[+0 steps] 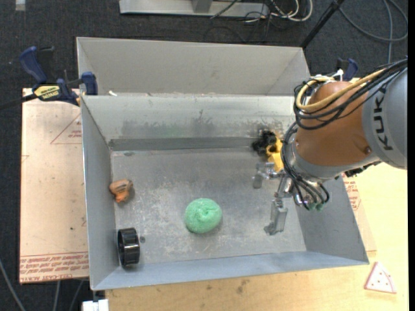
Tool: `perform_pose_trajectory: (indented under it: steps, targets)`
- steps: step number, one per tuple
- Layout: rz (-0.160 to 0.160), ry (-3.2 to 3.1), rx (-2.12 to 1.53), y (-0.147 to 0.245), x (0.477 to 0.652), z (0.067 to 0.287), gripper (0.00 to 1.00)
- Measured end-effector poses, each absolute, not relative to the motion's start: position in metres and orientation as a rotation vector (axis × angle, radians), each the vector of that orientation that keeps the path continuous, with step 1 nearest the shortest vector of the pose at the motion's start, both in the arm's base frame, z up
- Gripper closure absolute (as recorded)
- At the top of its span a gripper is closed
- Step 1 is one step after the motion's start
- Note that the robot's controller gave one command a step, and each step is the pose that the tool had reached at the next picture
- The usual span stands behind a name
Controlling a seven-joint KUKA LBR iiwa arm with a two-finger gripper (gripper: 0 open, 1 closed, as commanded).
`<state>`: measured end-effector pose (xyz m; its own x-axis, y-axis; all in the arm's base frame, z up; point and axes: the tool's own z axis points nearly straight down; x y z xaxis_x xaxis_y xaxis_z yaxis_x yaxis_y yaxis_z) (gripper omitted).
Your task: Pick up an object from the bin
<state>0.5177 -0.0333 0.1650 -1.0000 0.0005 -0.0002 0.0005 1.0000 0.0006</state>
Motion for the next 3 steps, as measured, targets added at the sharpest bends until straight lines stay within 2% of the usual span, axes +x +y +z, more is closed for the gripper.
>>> perform_pose_trajectory:
  steps: [1, 2, 3]
  targets:
    - [0.001, 3.132, 0.007, 0.008, 0.552, 0.109, 0.00]
    - [0.003, 3.138, 0.184, 0.035, 0.556, 0.079, 0.00]
    - [0.002, 3.140, -0.073, 0.050, 0.544, 0.070, 1.00]
